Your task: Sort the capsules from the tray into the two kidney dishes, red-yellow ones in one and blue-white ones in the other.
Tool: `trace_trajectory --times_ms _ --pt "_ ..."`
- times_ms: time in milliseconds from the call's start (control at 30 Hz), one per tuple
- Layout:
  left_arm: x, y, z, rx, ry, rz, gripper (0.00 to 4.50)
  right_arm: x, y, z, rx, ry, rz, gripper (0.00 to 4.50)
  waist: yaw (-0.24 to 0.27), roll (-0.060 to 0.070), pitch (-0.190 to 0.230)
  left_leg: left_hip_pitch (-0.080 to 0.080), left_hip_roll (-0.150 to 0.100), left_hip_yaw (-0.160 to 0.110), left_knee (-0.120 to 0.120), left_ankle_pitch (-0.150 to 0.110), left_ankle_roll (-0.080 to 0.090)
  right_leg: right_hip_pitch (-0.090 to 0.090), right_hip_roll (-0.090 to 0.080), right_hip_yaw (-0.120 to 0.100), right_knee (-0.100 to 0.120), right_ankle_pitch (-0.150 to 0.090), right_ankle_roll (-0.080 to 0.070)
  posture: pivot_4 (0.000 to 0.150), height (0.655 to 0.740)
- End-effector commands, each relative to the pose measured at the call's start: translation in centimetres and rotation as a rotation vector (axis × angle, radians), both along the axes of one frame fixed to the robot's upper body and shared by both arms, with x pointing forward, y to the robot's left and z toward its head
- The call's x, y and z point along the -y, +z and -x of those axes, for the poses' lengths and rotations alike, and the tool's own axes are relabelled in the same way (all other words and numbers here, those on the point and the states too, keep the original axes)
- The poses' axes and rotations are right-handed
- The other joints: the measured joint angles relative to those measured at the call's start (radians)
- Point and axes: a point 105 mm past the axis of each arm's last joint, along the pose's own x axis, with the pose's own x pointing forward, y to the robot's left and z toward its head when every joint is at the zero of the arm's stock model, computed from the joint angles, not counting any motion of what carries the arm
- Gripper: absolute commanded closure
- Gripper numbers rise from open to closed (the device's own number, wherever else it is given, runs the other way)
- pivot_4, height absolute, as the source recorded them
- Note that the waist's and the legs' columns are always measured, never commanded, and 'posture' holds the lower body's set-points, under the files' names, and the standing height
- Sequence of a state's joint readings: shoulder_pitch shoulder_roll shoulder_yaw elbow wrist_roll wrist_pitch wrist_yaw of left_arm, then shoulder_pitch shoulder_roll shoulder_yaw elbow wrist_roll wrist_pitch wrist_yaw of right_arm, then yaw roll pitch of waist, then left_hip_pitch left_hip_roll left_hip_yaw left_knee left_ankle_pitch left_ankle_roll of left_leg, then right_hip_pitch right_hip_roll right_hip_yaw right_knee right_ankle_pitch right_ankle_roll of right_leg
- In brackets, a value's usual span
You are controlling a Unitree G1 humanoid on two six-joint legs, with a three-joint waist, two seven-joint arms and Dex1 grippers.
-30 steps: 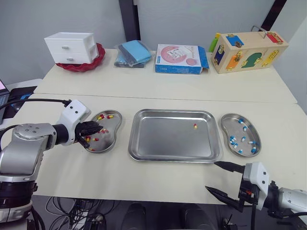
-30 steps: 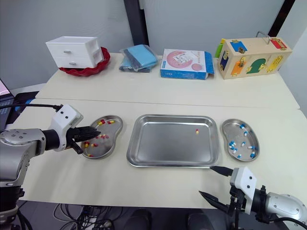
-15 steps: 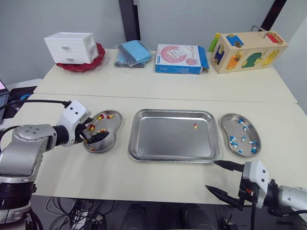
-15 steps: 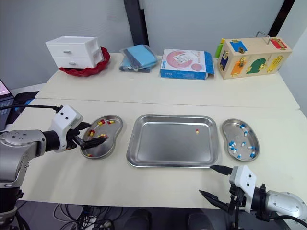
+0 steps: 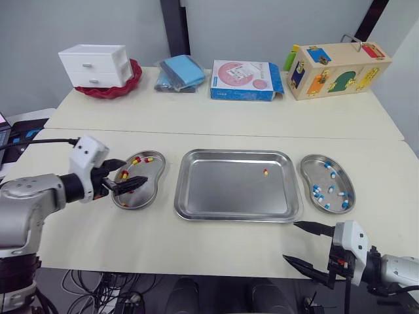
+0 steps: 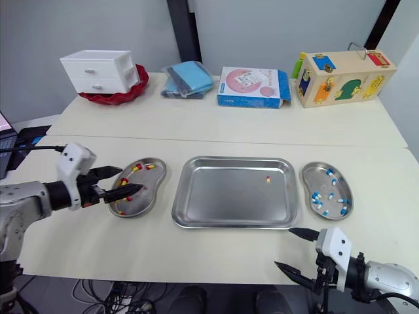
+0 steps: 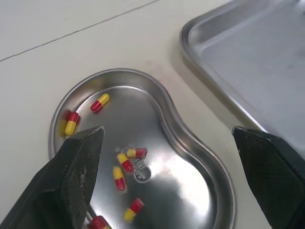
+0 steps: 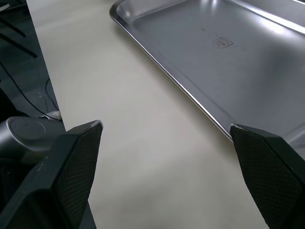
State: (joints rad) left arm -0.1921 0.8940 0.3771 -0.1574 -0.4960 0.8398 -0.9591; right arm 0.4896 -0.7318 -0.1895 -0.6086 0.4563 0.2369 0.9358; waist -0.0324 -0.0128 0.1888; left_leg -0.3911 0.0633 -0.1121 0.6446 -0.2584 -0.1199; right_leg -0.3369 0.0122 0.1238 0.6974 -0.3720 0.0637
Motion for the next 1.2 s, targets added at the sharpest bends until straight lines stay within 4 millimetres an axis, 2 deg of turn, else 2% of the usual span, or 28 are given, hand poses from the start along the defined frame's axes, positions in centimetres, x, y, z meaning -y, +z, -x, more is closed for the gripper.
trace_trajectory --times_ms 33,200,300,500,667,1033,1200 --pt "-0.6 1.2 2.2 -0.014 -0.053 0.16 0.03 1.1 1.0 -0.2 0.038 -0.016 0.01 0.0 -0.003 0.0 0.0 0.0 0.0 0.0 0.0 0.0 0.0 0.0 0.0 0.0 0.0 0.0 0.0 0.15 0.74" --pt "-2.2 0.3 4.1 -0.084 -0.044 0.173 0.03 3.6 1.2 -0.3 0.002 -0.055 0.061 0.0 -0.001 0.0 0.0 0.001 0.0 0.0 0.0 0.0 0.0 0.0 0.0 0.0 0.0 0.0 0.0 0.15 0.74" --pt "-3.8 -0.6 5.3 -0.138 -0.031 0.063 0.03 5.5 1.7 -0.5 -0.016 -0.081 0.114 0.0 -0.001 -0.001 0.0 0.001 0.0 0.001 0.0 0.0 0.0 0.0 0.0 0.001 0.0 0.0 0.0 0.15 0.74" --pt "-8.7 -2.4 8.0 -0.252 0.038 -0.215 0.03 9.8 2.4 -0.5 -0.114 -0.135 0.245 0.0 -0.001 -0.001 0.001 0.002 0.0 0.002 -0.002 0.0 0.0 0.0 0.0 0.001 -0.001 0.0 -0.001 0.15 0.74" --pt "-11.5 -3.2 9.5 -0.287 0.099 -0.3 0.03 12.5 2.6 -0.9 -0.172 -0.184 0.308 0.0 -0.003 -0.002 0.001 0.002 0.0 0.003 -0.002 0.0 0.0 -0.001 0.0 0.002 -0.001 -0.001 -0.001 0.15 0.74" --pt "-11.3 -4.1 10.0 -0.297 0.09 -0.297 0.03 13.5 2.4 -1.2 -0.174 -0.183 0.313 0.0 -0.003 -0.002 0.001 0.001 0.001 0.003 -0.002 0.0 0.0 -0.001 0.0 0.002 -0.001 -0.001 -0.001 0.15 0.74" --pt "-9.7 -3.7 9.3 -0.27 0.036 -0.271 0.03 12.1 2.0 -0.4 -0.177 -0.143 0.286 0.0 -0.002 -0.002 0.001 0.001 0.001 0.003 -0.002 0.0 0.0 -0.001 0.0 0.002 -0.001 -0.001 -0.001 0.15 0.74"
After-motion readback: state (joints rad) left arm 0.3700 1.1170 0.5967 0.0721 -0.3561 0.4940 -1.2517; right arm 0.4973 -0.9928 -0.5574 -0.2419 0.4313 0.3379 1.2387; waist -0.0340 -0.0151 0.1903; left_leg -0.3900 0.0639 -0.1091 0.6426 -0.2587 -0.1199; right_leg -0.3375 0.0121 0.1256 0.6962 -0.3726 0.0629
